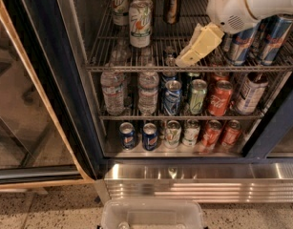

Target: Pick orange can from top shelf of fridge

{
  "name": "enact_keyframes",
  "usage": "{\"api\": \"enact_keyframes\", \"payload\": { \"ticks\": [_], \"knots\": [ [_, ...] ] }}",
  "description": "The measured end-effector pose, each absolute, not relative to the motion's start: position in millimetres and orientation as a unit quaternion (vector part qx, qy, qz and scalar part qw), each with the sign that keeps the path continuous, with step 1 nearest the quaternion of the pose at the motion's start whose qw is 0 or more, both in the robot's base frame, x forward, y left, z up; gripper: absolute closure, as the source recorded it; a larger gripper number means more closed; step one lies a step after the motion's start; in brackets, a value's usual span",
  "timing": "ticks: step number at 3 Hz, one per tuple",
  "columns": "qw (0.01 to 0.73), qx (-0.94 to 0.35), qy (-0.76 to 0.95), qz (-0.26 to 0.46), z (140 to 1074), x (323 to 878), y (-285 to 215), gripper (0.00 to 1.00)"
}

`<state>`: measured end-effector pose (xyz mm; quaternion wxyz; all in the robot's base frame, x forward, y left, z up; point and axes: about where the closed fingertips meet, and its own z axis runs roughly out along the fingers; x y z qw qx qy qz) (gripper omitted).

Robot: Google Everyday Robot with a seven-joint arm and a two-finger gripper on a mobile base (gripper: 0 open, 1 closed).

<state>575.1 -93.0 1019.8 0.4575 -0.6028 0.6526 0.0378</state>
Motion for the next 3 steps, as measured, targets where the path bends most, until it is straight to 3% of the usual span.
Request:
{"api": "enact_keyframes", "payload": {
  "ticks": [2, 3],
  "knots": [
    [0.512, -0.543, 0.661, 0.074, 978.8, 547.0, -46.5, 0.0],
    [0.555, -0.506, 0.656, 0.072, 974.0, 558.9, -30.0, 0.0]
  ]
}}
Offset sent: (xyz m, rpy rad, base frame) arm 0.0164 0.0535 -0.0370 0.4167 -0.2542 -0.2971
